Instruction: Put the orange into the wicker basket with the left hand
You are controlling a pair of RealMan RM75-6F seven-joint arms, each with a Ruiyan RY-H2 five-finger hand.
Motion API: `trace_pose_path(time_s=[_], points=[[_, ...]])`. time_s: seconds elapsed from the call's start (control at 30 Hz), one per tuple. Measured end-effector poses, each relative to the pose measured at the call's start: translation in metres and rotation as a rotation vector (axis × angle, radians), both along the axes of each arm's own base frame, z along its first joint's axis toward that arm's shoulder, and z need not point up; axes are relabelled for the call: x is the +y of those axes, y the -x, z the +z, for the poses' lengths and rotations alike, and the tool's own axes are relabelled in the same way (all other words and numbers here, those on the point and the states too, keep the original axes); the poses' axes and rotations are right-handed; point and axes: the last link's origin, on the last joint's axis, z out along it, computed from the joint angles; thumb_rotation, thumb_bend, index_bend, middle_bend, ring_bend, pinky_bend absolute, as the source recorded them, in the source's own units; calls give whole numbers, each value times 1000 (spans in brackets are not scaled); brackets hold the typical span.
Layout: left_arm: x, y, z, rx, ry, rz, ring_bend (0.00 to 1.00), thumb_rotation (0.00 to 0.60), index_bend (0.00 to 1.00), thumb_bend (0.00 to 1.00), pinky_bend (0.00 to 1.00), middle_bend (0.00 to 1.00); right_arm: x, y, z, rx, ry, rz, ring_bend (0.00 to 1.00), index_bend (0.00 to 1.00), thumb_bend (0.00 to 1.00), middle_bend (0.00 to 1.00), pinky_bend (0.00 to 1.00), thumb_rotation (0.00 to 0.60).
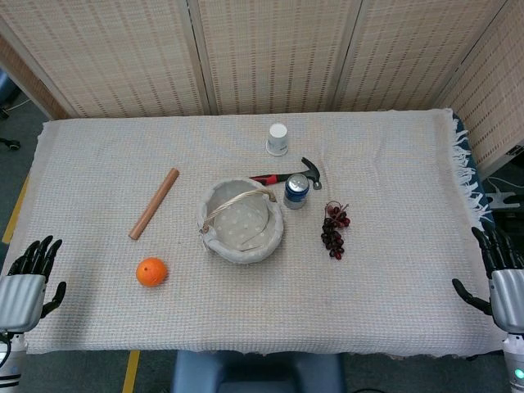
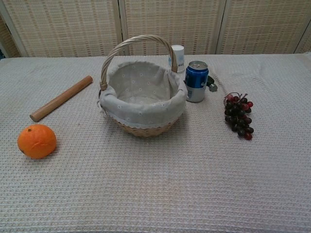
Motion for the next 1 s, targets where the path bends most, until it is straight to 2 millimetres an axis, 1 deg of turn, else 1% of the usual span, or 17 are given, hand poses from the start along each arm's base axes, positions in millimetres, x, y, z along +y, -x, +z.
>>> trace_pose_path(time_s=[0.33,0.47,0.53,0.67,0.77,0.87,1.0], points=[[2,4,-6,6,62,21,41,600,0,409,226,0,-1,-2,-7,22,-53,5,0,0,119,0,249,600],[7,5,-11,-1,77,25,41,600,0,409,226,0,-6,-8,-7,37,-63,74,0,0,119,0,249,600],[10,5,-16,-15,91,26,41,600,0,409,227,0,-9,-9,-6,28,-46,113,0,0,119,0,249,600],[18,3,-23,-14,118,24,41,600,0,410,226,0,-12,-10,0,-48,5,173,0,0,119,0,249,600],[22,-2,-25,6,134,15,40,600,0,412,226,0,-13,-7,9,-87,53,179,0,0,135,0,249,600],[24,-9,-28,26,164,11,35,600,0,414,224,0,-13,-5,15,-98,84,171,0,0,179,0,249,600],[24,-19,-36,43,228,19,3,600,0,408,220,0,-14,-4,22,-153,104,187,0,0,184,0,249,600]])
